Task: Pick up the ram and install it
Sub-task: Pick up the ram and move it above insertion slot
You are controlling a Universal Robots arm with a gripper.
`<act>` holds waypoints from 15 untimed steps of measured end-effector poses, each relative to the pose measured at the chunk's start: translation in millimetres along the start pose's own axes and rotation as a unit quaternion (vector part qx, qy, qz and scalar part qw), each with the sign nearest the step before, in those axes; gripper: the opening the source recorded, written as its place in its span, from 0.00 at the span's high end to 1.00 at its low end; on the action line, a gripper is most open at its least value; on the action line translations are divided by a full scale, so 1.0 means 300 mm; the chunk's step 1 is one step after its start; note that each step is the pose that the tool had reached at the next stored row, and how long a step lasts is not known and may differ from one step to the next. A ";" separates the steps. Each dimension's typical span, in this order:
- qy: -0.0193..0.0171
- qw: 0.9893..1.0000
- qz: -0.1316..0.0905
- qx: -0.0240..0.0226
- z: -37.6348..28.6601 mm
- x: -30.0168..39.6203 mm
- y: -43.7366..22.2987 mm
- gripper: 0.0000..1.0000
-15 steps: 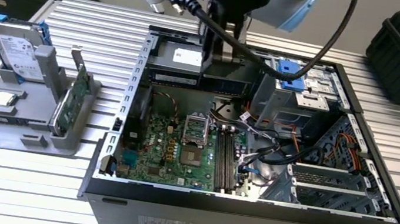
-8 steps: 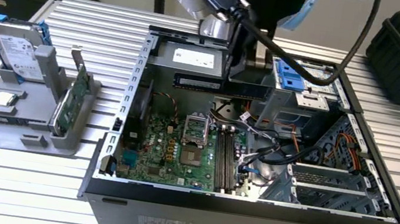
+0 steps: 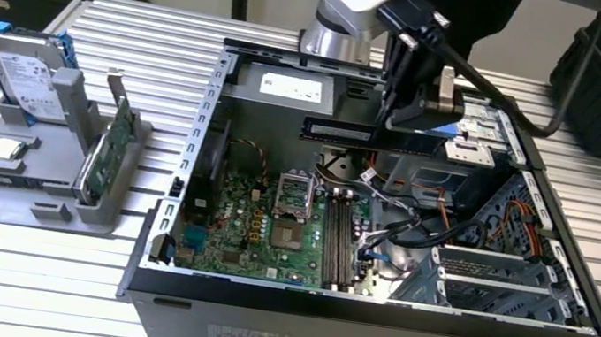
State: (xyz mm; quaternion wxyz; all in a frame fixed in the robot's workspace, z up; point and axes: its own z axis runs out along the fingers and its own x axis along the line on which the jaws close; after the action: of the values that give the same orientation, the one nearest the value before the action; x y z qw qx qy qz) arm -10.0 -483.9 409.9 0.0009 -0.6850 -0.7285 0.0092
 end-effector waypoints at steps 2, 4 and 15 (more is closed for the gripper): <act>0.000 1.000 0.000 0.000 0.000 -0.002 0.026 1.00; 0.000 1.000 0.000 0.000 0.000 -0.002 0.031 1.00; -0.002 1.000 0.000 0.000 0.000 -0.002 0.031 1.00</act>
State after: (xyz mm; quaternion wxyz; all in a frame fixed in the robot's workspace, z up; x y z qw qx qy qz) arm -0.7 -483.9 409.7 -0.0007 -0.6850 -0.7285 0.0110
